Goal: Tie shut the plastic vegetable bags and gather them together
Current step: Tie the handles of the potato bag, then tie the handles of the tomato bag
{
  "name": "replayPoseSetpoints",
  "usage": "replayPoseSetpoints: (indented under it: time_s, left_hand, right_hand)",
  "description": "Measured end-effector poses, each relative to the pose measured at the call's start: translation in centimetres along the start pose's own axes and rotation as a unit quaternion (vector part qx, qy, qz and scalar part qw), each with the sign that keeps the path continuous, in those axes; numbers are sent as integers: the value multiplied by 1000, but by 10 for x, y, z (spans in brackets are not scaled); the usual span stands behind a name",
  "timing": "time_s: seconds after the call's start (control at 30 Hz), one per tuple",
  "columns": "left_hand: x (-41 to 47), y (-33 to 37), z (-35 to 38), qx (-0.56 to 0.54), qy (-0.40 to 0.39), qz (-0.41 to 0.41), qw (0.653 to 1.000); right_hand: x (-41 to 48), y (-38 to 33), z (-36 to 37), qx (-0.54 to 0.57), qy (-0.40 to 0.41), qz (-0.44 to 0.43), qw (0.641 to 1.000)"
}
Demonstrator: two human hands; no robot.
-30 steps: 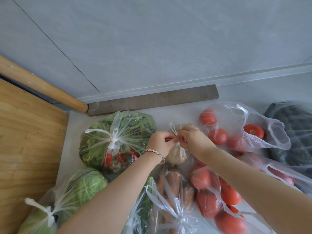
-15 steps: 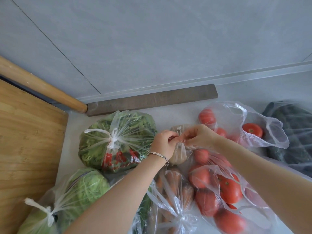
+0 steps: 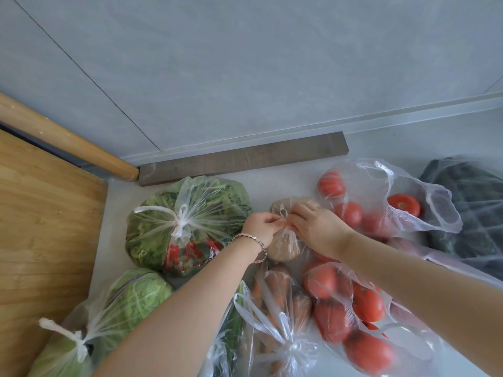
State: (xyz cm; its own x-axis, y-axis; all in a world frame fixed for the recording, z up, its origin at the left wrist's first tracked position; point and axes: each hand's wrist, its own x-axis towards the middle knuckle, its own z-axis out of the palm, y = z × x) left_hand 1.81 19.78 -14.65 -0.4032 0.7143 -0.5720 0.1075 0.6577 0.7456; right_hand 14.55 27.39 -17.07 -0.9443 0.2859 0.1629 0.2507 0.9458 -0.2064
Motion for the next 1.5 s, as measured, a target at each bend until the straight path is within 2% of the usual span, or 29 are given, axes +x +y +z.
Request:
replayPoseSetpoints:
  time_s: [0.1,0.17,0.33,0.4,0.47,0.5,0.57,0.63,0.67,0.73,0.77,0.83,0.9,0.93,0.97,1.07,1.1,1.13,1.2,1.27,1.33,1.4,1.5]
  left_hand:
    - [4,3,0,146,35,25,988]
    - [6,3,-1,226,57,41,972]
    - [8,2,-1,294,80,49,951]
    - [8,2,0,293,79,24,953]
    - [6,4,-2,313,76,16,946]
    - [3,7,-4,353,78,35,932]
    - [-6,13,-11,440,99,131,883]
    - [-24,22,-15,427,109,220,870]
    - [-37,28,-14,385,83,244,886]
    - [-64,37,-6,283,-40,228,931]
    - [-75,37,1,259,-103,206,938]
    - [-96,36,18,339,-160,214,902]
    - [-109,32,34,452,-155,250,842]
    - [-112,28,41,481,-149,258,824]
    - [-114,23,48,488,-140,260,822]
    - [-117,17,62,407,-103,240,875]
    - [-114,15,64,377,-92,259,884]
    - [-112,15,67,373,-85,296,875]
    - [-111,18,70,413,-87,369,828]
    - [-108,20,76,443,-118,385,801]
    - [-108,25,85,462,-114,365,800]
    - [-112,34,91,453,-62,364,811]
    - [-122,54,87,315,68,303,897]
  right_hand:
    - [-2,-1,-6,-80,-56,-39,994]
    - [-6,-3,-7,-93,-70,-46,992]
    - [-13,-4,-10,-82,-122,-17,989]
    - [-9,-12,-16,-61,-157,15,986]
    - [-3,-20,-22,-35,-168,92,981]
    - [1,-23,-28,3,-174,139,975]
    - [3,-26,-49,129,-198,232,944]
    - [-4,-30,-79,201,-190,280,919]
    - [-15,-32,-96,215,-180,299,912]
    - [-40,-37,-128,236,-153,337,898]
    - [-53,-41,-140,244,-136,356,892]
    - [-80,-54,-162,238,-100,400,879]
    - [-103,-70,-176,235,-91,446,859]
    - [-112,-77,-176,234,-106,466,846]
    - [-119,-83,-173,220,-124,481,840]
    - [-137,-95,-145,136,-145,510,837]
    - [-140,-94,-134,117,-147,515,837]
    - [-143,-94,-126,104,-147,518,836]
    - [-149,-93,-120,115,-133,526,832]
    - [-153,-91,-125,140,-80,518,840]
    - [-163,-84,-136,141,5,497,856]
    - [-174,-75,-145,144,38,478,866]
    - [-185,-64,-148,228,55,446,864]
